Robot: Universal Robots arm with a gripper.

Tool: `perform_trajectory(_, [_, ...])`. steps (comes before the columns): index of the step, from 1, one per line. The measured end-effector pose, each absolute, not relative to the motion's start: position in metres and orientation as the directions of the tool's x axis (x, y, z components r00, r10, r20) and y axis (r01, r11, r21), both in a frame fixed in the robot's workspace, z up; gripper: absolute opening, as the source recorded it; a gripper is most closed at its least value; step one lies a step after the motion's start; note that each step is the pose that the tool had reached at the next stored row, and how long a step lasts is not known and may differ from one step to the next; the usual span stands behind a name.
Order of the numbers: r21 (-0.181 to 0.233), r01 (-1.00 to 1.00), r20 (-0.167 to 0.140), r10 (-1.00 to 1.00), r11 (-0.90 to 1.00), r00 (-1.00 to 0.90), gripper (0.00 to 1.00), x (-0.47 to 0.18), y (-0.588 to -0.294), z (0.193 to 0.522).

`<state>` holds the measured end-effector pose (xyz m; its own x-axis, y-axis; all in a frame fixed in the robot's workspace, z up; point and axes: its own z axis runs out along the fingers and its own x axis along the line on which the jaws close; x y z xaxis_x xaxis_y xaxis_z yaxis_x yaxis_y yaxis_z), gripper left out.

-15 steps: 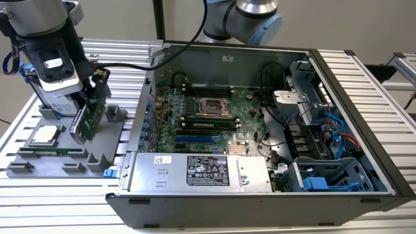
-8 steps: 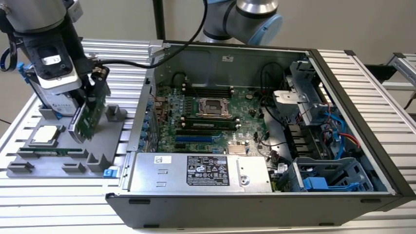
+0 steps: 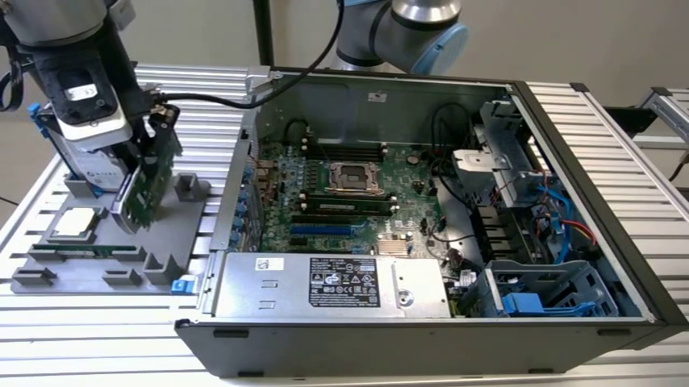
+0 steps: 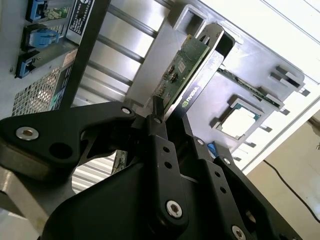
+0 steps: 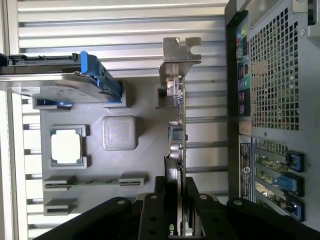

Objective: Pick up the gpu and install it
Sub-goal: 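Pick up the gpu and move the gpu toward the slot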

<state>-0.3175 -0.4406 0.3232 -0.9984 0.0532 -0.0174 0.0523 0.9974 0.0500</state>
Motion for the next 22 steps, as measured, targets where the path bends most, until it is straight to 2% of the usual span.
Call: perform_trajectory(22, [0.050, 0.052, -0.017, 0.053, 0.997, -0.998, 0.00, -0.317, -0.441, 0.341])
